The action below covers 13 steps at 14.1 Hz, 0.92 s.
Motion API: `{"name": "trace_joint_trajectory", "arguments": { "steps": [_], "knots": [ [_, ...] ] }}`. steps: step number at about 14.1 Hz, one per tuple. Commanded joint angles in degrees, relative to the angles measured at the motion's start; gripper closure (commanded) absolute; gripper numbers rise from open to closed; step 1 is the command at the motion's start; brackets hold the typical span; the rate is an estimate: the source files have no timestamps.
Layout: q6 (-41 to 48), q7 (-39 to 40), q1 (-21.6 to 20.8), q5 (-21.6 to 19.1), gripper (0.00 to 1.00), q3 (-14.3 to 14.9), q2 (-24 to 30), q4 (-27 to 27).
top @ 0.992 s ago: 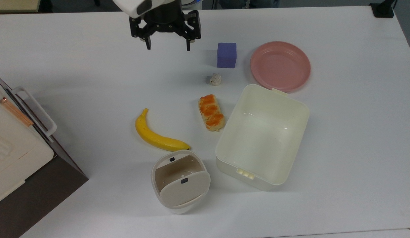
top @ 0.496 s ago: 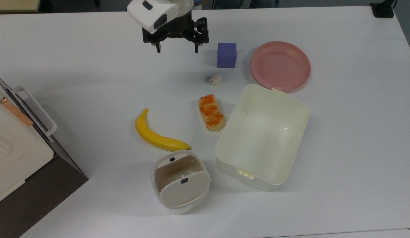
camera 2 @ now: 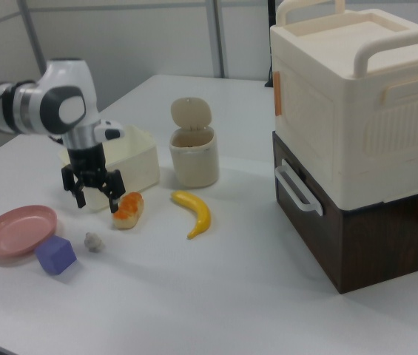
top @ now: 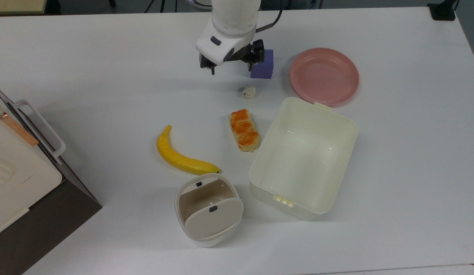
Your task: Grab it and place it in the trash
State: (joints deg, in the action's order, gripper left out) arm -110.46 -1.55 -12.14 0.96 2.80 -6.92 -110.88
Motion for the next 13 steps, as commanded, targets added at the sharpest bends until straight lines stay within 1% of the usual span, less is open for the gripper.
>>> {"name": "trace_joint_trajectory", "arguments": {
  "steps": [1, 3, 6, 9, 10, 11, 13],
  "knots": [
    [-5.91, -0.73, -0.34, 1.14, 0.00, -0.43, 2.18, -6.54],
    [-7.39, -0.82, -0.78, 1.14, 0.00, -1.57, 1.83, -8.81],
    [-8.80, -1.95, -0.95, 1.14, 0.03, -1.66, 0.86, -9.09],
    [-11.53, -6.34, -2.88, 1.14, 0.18, -1.66, -2.21, -8.47],
    [-11.71, -7.58, -3.06, 1.14, 0.21, -1.66, -2.74, -7.86],
    [-12.49, -8.63, -4.11, 1.67, 0.23, -1.66, -3.35, -7.68],
    [-13.90, -9.86, -4.55, 2.98, 0.24, -1.66, -4.76, -7.42]
  ]
}}
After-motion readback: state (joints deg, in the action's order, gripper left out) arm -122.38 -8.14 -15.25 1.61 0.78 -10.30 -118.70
